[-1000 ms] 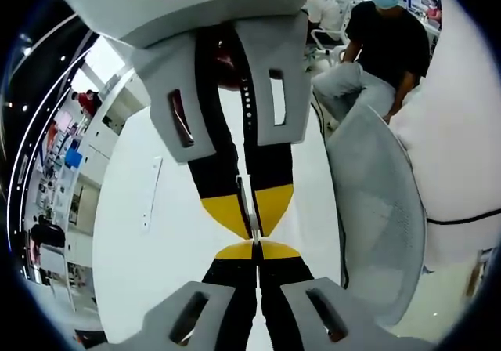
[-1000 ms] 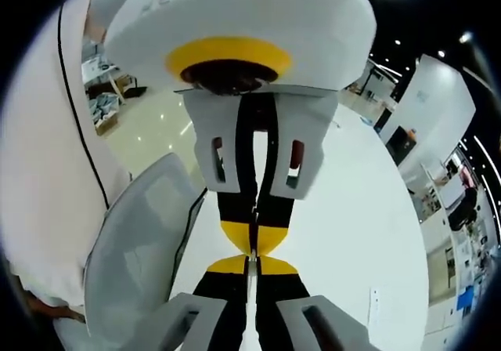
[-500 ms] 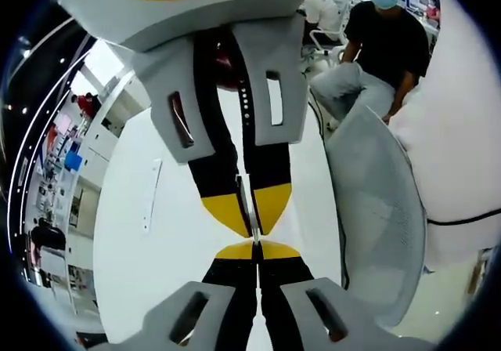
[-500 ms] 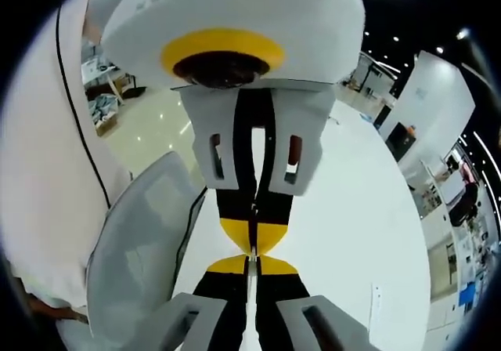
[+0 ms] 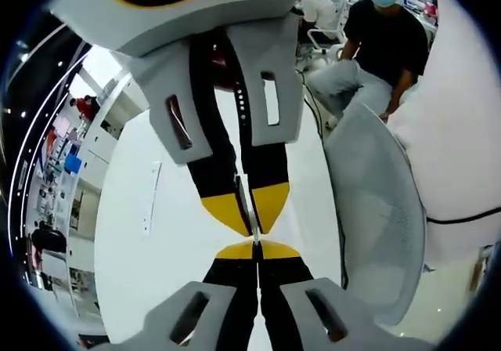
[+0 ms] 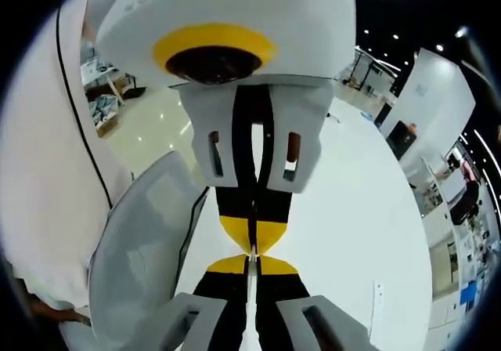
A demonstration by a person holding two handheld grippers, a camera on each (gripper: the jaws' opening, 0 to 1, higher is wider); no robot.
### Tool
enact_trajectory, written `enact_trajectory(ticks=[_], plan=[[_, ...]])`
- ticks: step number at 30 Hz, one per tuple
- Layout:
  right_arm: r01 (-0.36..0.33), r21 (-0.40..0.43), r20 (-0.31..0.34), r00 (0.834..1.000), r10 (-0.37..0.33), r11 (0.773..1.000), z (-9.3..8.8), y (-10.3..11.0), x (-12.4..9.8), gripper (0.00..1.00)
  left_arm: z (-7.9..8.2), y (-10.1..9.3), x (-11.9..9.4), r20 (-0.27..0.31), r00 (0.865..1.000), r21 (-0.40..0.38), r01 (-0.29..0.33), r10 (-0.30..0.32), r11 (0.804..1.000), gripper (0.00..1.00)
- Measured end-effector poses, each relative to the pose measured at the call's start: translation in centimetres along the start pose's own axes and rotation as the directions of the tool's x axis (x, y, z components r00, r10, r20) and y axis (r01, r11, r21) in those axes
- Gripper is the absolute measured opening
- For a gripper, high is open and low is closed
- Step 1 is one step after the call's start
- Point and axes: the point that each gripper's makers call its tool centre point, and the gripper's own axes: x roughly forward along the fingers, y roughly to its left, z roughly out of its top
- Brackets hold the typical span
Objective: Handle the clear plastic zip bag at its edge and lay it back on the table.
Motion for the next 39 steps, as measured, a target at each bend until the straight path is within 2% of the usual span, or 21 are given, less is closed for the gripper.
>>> enact_trajectory(ticks=[10,23,39], plan=[[-0.002,0.002,-0.004,1.0,0.002,1.0,0.0,0.1,-0.1,0.0,0.2,-0.2,-0.1,0.003,1.0,-0.005,0.002,-0.002,1.0,0.0],[0.005,0.015,-0.029,1.0,-0.005,1.0,-1.1,0.1,-0.4,0.0,-0.2,-0.1,-0.1,0.001,1.0,-0.019,0.001,-0.001,1.0,0.0],[-0.003,0.037,-0.033,0.999,0.005,0.999,-1.7,0.1,-0.6,0.0,-0.4,0.2,0.3,0.025,1.0,-0.024,0.004,-0.003,1.0,0.0]])
